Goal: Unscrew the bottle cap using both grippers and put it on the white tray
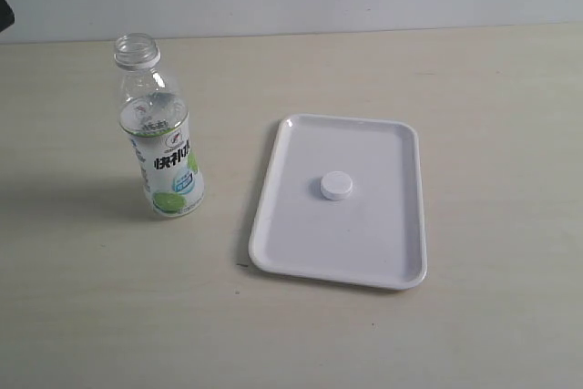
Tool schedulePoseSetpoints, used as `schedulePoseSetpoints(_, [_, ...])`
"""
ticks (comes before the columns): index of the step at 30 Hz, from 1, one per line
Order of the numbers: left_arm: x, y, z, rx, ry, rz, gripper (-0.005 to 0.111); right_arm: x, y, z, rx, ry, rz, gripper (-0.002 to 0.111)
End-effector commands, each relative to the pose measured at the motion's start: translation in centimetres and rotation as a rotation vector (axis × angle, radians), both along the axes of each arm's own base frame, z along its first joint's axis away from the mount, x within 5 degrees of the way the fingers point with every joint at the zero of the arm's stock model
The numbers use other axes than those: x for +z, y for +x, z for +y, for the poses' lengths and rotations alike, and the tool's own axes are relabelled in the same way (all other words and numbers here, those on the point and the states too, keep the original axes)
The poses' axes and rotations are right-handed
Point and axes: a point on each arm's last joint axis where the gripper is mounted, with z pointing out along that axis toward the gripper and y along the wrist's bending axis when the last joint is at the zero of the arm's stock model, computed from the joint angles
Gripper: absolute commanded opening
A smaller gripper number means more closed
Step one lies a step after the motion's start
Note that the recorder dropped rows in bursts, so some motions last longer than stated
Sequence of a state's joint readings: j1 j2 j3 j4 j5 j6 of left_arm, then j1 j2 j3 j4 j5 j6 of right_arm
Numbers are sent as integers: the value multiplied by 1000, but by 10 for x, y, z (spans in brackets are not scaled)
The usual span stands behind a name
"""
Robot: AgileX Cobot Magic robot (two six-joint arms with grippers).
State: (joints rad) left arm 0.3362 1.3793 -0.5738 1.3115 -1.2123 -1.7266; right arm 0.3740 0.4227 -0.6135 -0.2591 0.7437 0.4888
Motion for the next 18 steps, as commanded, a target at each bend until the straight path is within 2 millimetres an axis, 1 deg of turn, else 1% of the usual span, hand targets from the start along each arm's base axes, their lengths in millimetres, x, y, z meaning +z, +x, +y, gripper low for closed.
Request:
schedulePoseSetpoints(1, [4, -3, -1, -1, -7, -19, 0, -1, 0, 0, -3, 0, -1, 0])
schedulePoseSetpoints(14, [4, -4, -2, -5, -1, -19, 0, -1, 0, 0, -3, 2, 0, 0])
schedulePoseSetpoints(15, [3, -4, -1, -10, 30, -43, 0, -1, 0, 0, -3, 2, 0, 0])
schedulePoseSetpoints(18, [1, -5, -3, -31, 54, -37, 0, -1, 0, 0, -3, 2, 0, 0])
